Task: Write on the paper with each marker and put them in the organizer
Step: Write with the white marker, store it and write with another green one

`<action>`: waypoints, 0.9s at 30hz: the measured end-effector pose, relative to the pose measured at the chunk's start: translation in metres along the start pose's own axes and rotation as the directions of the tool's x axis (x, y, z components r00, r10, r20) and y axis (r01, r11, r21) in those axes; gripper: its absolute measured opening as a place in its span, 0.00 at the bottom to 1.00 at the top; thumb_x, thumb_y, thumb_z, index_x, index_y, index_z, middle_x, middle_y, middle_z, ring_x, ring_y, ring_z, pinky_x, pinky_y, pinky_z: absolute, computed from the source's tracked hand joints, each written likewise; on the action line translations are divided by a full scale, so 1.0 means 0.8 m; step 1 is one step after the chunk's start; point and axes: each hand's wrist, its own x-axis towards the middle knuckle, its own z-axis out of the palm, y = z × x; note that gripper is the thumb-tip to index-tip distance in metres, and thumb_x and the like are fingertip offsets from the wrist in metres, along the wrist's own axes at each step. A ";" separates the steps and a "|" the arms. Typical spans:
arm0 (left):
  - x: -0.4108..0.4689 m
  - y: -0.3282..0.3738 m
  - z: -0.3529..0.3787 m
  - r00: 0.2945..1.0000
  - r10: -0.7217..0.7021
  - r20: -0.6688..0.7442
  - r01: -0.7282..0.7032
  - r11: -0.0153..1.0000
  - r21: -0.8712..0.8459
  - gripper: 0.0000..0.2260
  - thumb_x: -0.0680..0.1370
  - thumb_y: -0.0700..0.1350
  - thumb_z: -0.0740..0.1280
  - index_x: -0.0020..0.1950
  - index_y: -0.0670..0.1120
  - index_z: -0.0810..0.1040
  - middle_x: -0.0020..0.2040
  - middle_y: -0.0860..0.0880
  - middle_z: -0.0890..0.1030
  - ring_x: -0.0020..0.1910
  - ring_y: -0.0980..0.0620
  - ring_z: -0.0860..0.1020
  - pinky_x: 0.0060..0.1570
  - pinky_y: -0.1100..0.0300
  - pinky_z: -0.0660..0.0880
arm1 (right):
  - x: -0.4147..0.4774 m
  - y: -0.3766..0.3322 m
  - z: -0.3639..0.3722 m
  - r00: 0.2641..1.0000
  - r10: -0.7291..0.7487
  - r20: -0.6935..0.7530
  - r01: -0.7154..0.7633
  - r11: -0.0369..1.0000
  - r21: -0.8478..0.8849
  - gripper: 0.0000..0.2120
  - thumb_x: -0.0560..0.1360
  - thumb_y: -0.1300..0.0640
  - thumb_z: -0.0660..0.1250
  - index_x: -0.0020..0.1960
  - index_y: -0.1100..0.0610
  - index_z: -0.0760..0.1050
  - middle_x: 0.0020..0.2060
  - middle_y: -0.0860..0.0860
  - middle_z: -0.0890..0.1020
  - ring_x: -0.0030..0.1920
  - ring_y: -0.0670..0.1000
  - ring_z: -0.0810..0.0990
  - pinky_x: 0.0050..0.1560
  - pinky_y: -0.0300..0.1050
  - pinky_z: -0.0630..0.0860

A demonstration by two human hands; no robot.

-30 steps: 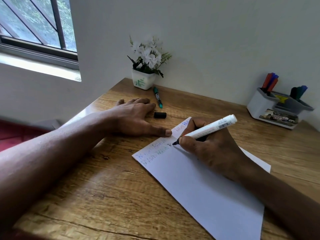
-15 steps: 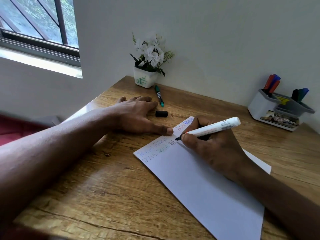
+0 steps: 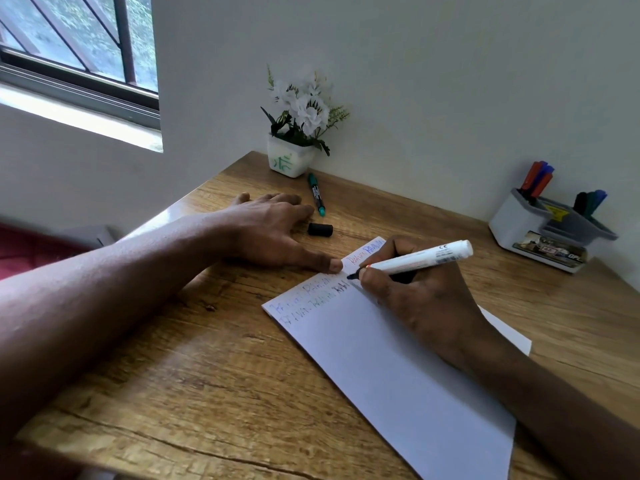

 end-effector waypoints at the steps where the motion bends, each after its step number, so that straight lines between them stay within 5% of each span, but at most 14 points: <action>1: 0.000 0.000 0.000 1.000 -0.001 0.003 0.001 1.000 -0.001 0.56 0.60 0.80 0.56 0.85 0.56 0.52 0.86 0.53 0.50 0.84 0.47 0.52 0.81 0.38 0.46 | 0.001 0.001 0.000 1.000 0.008 -0.005 -0.008 1.000 0.007 0.07 0.71 0.56 0.76 0.39 0.56 0.80 0.33 0.49 0.83 0.32 0.43 0.79 0.32 0.38 0.73; 27: 0.003 -0.002 0.001 1.000 -0.005 0.005 0.005 1.000 -0.016 0.56 0.60 0.81 0.56 0.85 0.58 0.52 0.86 0.53 0.50 0.84 0.47 0.51 0.81 0.37 0.46 | 0.000 -0.001 0.002 0.989 0.102 -0.108 -0.107 0.993 -0.050 0.04 0.73 0.57 0.75 0.40 0.54 0.81 0.31 0.48 0.84 0.32 0.44 0.82 0.33 0.39 0.77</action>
